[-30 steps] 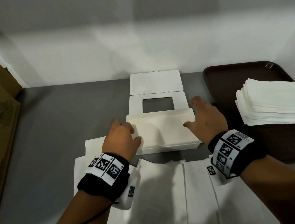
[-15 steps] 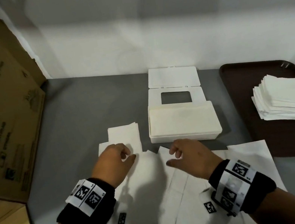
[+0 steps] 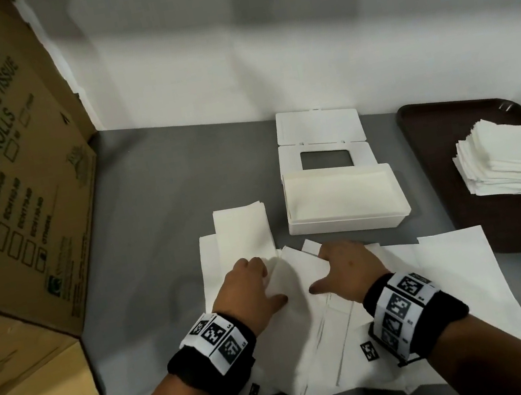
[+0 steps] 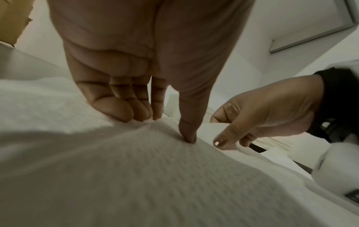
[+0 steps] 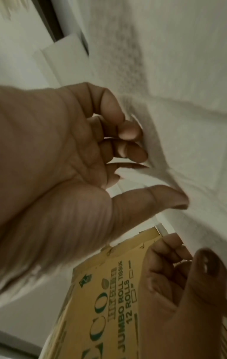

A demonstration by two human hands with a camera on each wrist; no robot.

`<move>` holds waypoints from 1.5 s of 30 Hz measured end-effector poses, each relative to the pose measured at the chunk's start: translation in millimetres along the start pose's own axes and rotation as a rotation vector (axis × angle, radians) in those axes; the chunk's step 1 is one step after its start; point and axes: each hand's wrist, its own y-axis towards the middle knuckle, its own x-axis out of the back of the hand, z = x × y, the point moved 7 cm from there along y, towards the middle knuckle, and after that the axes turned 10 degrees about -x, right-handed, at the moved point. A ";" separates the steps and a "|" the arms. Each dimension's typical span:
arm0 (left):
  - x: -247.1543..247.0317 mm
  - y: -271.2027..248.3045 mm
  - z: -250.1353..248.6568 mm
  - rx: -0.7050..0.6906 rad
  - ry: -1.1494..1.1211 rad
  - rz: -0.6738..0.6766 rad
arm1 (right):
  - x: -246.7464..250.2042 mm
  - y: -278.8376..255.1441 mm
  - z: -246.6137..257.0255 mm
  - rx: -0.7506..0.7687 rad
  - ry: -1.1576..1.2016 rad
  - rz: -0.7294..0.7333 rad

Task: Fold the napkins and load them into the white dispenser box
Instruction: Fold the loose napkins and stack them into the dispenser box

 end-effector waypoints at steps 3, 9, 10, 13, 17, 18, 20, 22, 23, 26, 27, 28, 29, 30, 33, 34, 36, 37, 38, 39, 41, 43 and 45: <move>0.3 0.9 1.1 -0.016 -0.006 0.006 | 0.4 -3.8 2.9 0.020 0.137 0.003; 10.1 -0.9 -4.3 -0.063 -0.077 -0.091 | 24.5 -25.8 13.4 0.150 0.410 -0.023; 13.3 -0.7 -6.5 -0.076 -0.107 -0.111 | 32.4 -31.5 15.3 0.179 0.460 -0.020; 20.8 -0.1 -17.8 -0.115 -0.275 -0.086 | 55.9 -43.1 15.1 0.226 0.599 -0.004; 25.1 5.7 -25.8 -0.131 -0.442 -0.044 | 89.0 -43.9 0.6 0.208 0.740 -0.089; 25.5 7.1 -23.7 -0.121 -0.466 -0.048 | 95.7 -43.2 -3.5 0.203 0.782 -0.105; 27.1 9.9 -21.8 -0.111 -0.525 -0.070 | 106.6 -40.1 -15.3 0.172 0.920 -0.111; 27.5 12.1 -22.4 -0.093 -0.613 -0.076 | 114.6 -35.8 -31.1 0.120 1.083 -0.110; 27.8 14.0 -22.8 -0.084 -0.664 -0.079 | 118.3 -33.6 -38.4 0.101 1.130 -0.126; 35.3 28.1 -27.0 -0.083 -0.764 -0.133 | 125.1 -22.6 -60.5 0.082 1.154 -0.171; 38.8 36.2 -29.6 -0.093 -0.789 -0.163 | 125.5 -18.5 -68.2 0.072 1.166 -0.168; 43.4 43.7 -30.7 -0.100 -0.802 -0.201 | 124.1 -14.4 -74.8 0.057 1.174 -0.160; 49.0 51.2 -33.0 -0.100 -0.800 -0.237 | 122.7 -10.4 -81.5 0.038 1.173 -0.153; 53.7 59.7 -36.0 -0.092 -0.788 -0.263 | 122.4 -6.0 -89.0 0.018 1.150 -0.154; 62.0 81.7 -47.3 -0.090 -0.712 -0.282 | 122.8 6.6 -108.3 -0.022 1.048 -0.191; 63.5 88.2 -52.7 -0.095 -0.679 -0.292 | 123.4 11.6 -114.5 -0.029 1.022 -0.206; 65.8 97.1 -60.4 -0.092 -0.642 -0.348 | 123.7 21.2 -123.3 -0.044 0.985 -0.226; 64.7 103.0 -64.2 -0.084 -0.615 -0.389 | 124.3 27.2 -130.0 -0.051 0.971 -0.240; 65.8 106.2 -67.5 -0.075 -0.569 -0.434 | 124.8 32.3 -134.3 -0.059 0.958 -0.257; 66.6 108.1 -71.5 -0.066 -0.523 -0.466 | 124.9 38.2 -139.3 -0.070 0.945 -0.281; 65.4 112.4 -77.3 -0.062 -0.464 -0.499 | 126.4 48.4 -147.9 -0.092 0.860 -0.345; 61.7 117.6 -80.5 -0.063 -0.362 -0.484 | 127.9 52.6 -149.1 -0.097 0.745 -0.386; 57.3 122.3 -82.7 -0.058 -0.258 -0.452 | 126.8 55.3 -147.4 -0.079 0.666 -0.406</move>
